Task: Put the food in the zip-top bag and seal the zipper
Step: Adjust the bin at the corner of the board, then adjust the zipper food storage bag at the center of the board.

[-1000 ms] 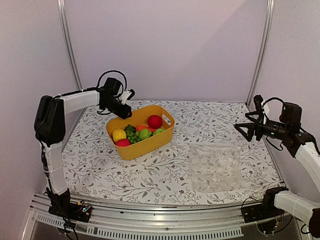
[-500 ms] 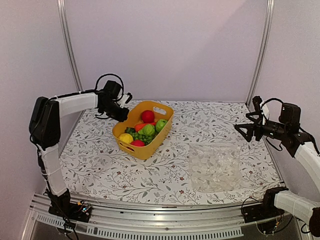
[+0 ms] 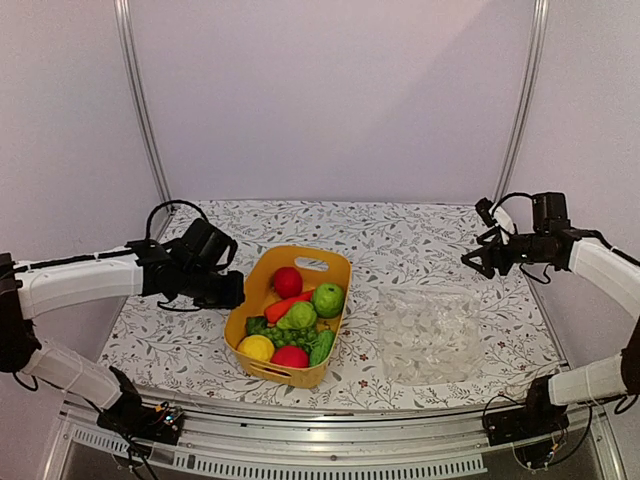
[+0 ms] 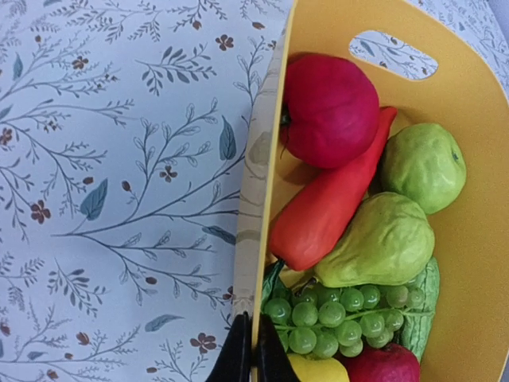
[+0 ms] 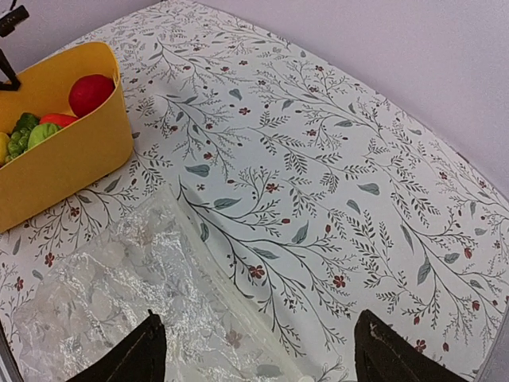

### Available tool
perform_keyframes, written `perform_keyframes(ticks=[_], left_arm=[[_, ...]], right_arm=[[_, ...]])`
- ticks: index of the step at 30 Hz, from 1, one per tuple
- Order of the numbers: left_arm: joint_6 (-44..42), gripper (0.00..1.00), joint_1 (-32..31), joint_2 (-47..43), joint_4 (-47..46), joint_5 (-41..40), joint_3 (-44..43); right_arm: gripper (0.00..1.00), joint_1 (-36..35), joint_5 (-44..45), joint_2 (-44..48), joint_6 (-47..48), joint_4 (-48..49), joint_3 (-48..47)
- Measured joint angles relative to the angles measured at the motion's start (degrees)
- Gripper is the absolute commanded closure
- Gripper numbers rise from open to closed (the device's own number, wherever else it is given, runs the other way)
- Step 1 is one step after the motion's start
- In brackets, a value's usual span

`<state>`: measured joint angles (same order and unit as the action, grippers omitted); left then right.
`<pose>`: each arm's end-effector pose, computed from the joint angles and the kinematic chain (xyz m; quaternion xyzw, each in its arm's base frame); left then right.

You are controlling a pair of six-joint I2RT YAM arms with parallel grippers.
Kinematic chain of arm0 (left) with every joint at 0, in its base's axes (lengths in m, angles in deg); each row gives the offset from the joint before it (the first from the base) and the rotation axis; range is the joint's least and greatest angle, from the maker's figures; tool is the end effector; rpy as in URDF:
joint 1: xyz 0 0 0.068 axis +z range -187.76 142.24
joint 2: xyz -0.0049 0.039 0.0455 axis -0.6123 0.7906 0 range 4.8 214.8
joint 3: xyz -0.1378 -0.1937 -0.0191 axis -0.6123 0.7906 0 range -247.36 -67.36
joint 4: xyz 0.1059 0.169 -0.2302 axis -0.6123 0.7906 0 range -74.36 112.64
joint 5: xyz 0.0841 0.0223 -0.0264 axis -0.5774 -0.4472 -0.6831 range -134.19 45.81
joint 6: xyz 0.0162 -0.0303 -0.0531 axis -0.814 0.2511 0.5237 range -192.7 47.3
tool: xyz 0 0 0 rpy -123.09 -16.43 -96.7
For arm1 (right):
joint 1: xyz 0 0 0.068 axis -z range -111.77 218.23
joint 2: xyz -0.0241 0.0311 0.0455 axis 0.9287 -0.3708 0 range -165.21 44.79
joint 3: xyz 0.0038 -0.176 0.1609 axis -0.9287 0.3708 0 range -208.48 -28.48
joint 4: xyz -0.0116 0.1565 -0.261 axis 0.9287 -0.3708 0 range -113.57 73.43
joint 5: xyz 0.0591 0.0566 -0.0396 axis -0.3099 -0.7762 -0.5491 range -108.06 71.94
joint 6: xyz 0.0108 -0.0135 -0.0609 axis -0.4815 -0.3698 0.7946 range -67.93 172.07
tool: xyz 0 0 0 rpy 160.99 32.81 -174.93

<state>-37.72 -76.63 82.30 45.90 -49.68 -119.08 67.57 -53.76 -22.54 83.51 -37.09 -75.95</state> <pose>0.2573 -0.2015 0.1626 0.0185 0.9552 -0.1387 0.2608 0.3116 0.0320 0.2084 -0.3625 0.7948 0.1622 0.4589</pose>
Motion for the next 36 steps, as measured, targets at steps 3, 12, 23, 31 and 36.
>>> perform_keyframes(ticks=[3,12,23,31,36], left_arm=[[9.53,0.78,-4.13,-4.26,-2.69,-2.75,5.03],[17.42,0.56,-8.74,-9.97,-5.75,-11.43,7.08],[10.51,0.56,-13.64,-14.45,-5.07,-13.9,3.65],[7.23,0.56,-16.79,-14.27,-5.09,-14.82,2.82],[5.25,0.55,-18.71,-12.68,-5.14,-15.47,0.96]], right_arm=[[0.25,-0.04,-0.11,-8.02,4.09,-4.09,-5.55],[0.38,-4.44,-0.07,-28.15,15.69,-15.93,-19.1],[0.41,-8.81,0.74,-41.27,22.32,-23.76,-28.17],[0.49,-9.05,1.22,-48.09,24.96,-29.07,-34.6],[0.55,-9.07,0.87,-50.73,27.65,-34.12,-35.74]])
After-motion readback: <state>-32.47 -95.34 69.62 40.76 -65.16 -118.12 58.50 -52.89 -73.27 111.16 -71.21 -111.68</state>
